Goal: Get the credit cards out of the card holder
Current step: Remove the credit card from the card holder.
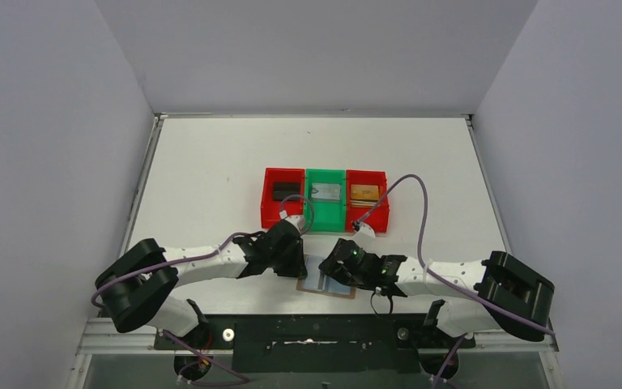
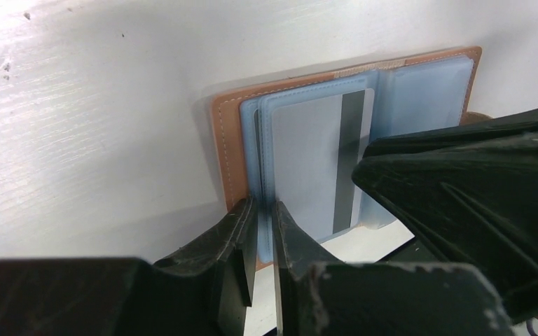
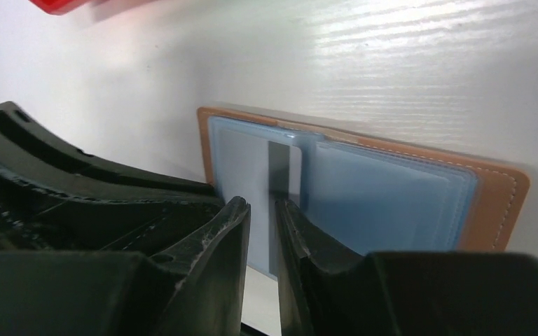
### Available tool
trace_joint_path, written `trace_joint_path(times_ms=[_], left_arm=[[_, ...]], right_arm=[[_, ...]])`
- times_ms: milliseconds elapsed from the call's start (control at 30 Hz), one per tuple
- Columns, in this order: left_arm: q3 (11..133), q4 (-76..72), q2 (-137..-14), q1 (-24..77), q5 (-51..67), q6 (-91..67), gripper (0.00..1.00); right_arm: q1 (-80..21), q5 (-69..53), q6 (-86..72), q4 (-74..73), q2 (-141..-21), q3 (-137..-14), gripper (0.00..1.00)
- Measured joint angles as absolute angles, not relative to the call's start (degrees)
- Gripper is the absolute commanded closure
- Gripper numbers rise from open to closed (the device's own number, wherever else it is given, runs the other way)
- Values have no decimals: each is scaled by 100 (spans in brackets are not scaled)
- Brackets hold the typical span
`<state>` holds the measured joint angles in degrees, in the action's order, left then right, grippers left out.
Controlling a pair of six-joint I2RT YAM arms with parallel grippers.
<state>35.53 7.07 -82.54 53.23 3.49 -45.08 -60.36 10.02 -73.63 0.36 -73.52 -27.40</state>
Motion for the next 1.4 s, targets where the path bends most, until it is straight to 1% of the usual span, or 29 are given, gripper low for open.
trace_joint_path(times_ms=[267,467,633,733,833,933,967,1100,1167,1233,1300,1400], left_arm=[[3548,703,-8246,5393,222,-4770,89],[3514,668,-8228,5411,187,-4901,89],[3507,657,-8228,5435,169,-4936,91],[3507,657,-8228,5443,163,-4945,93],[3507,655,-8228,5472,126,-4954,95],[3507,642,-8228,5500,89,-4993,95],[3507,639,-8228,5511,71,-5004,95],[3503,626,-8228,5531,47,-5063,98],[3500,617,-8228,5548,36,-5085,99],[3485,585,-8228,5559,38,-5122,100],[3446,519,-8228,5588,40,-5186,100],[3391,427,-8228,5610,40,-5273,100]], right_arm=[[-6062,993,-7754,-10,-7478,-2633,73],[-6213,1170,-8016,-276,-7478,-2683,67],[-6276,1260,-8088,-517,-7491,-2788,66],[-6278,1258,-8136,-495,-7550,-2788,67],[-6278,1258,-8173,-475,-7566,-2788,69],[-6265,1247,-8167,-296,-7559,-2718,78],[-6257,1240,-8156,-119,-7533,-2600,79],[-6180,1149,-8176,515,-7321,-2126,79],[-6152,1105,-8176,808,-7205,-1911,77],[-6143,1085,-8182,923,-7087,-1780,71],[-6143,1070,-8200,840,-6956,-1765,69],[-6143,1116,-8221,309,-6862,-1962,68]])
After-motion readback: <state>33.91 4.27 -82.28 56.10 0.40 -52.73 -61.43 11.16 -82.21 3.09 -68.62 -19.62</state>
